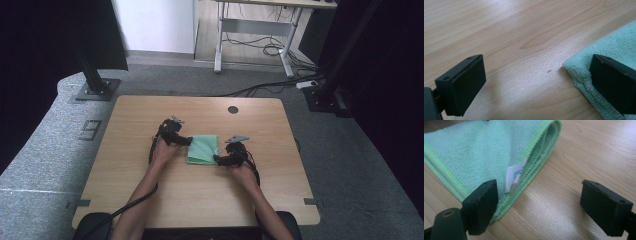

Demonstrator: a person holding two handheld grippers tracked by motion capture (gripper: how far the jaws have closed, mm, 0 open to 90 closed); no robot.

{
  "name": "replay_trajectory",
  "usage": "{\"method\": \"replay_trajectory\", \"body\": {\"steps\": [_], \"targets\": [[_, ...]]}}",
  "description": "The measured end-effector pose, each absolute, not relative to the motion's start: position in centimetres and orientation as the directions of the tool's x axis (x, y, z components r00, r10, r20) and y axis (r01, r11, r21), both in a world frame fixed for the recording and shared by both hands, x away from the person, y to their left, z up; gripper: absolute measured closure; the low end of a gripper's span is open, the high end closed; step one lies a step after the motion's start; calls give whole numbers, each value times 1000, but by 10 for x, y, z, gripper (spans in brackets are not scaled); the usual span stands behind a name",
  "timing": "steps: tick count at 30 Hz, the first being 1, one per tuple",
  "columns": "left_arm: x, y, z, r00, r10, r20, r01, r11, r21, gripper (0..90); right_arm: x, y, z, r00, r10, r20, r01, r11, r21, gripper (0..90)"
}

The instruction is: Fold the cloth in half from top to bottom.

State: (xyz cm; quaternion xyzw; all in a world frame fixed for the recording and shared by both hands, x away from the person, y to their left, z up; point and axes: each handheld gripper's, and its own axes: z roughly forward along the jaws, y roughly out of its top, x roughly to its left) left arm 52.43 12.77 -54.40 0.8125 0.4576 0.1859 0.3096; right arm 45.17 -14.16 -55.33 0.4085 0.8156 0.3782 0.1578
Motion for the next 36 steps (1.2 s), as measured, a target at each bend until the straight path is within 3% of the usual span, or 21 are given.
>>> {"method": "replay_trajectory", "body": {"steps": [12,25,36], "targets": [[507,134,-526,570,822,18,571,-411,710,8,452,-142,-550,-618,783,75,553,364,749,153],[466,142,-518,672,740,12,520,-484,704,0,438,-138,-527,-677,735,41,505,423,753,132],[417,149,-494,727,685,43,450,-524,723,0,416,-148,-506,-697,717,2,473,457,753,4]]}}
